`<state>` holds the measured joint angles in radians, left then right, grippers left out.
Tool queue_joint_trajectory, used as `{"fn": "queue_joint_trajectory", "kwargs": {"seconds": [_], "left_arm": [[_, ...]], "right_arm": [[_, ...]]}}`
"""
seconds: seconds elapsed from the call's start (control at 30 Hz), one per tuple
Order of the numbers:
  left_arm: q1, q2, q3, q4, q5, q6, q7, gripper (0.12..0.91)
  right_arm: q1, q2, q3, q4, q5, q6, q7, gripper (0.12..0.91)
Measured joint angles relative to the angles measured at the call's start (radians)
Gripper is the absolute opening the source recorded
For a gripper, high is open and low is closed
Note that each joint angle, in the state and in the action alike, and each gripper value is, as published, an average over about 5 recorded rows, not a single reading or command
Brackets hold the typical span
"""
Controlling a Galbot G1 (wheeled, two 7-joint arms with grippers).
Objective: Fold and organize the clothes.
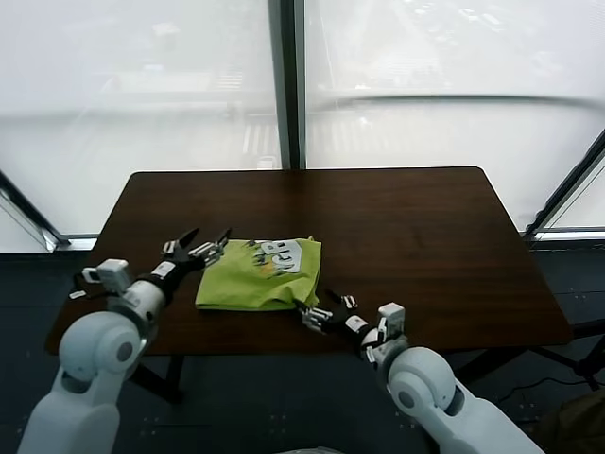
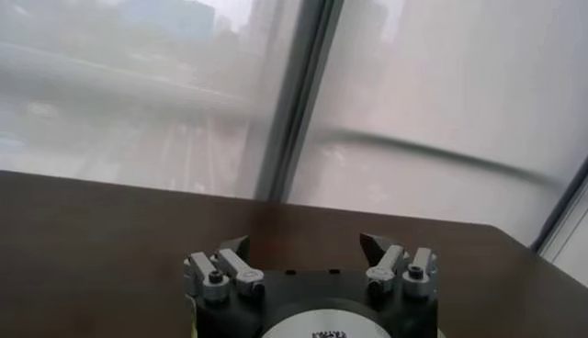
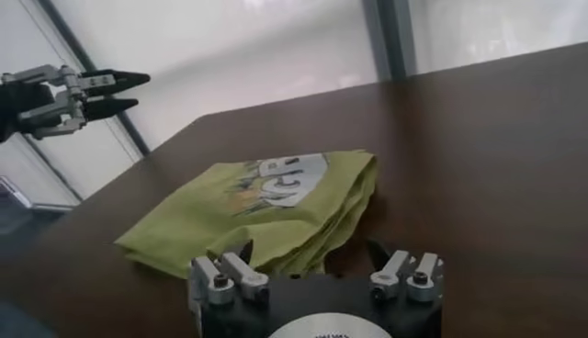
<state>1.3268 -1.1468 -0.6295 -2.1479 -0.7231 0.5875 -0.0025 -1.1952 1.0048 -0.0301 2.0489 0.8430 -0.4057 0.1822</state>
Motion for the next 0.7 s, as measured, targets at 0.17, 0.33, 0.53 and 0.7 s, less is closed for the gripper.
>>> {"fn": "queue_joint_trajectory", "kwargs": {"seconds": [0.17, 0.33, 0.53, 0.7], "left_arm": [[0.01, 0.0, -0.007, -0.004, 0.002, -0.001, 0.001, 0.907], [0.014, -0.004, -0.006, -0.004, 0.007, -0.002, 0.002, 0.907], [0.018, -0.011, -0.003, -0.006, 0.016, -0.002, 0.002, 0.907], [0.02, -0.018, 0.001, -0.007, 0.023, -0.002, 0.003, 0.907]], "right_arm": [[-0.003, 0.004, -0.009, -0.004, -0.01, -0.001, -0.002, 0.652], [-0.011, -0.005, -0.003, 0.004, -0.018, 0.001, -0.004, 0.34], [-0.018, -0.026, 0.017, 0.016, -0.015, 0.007, -0.006, 0.172], [-0.023, -0.052, 0.048, 0.018, -0.007, 0.008, -0.009, 0.171]]}}
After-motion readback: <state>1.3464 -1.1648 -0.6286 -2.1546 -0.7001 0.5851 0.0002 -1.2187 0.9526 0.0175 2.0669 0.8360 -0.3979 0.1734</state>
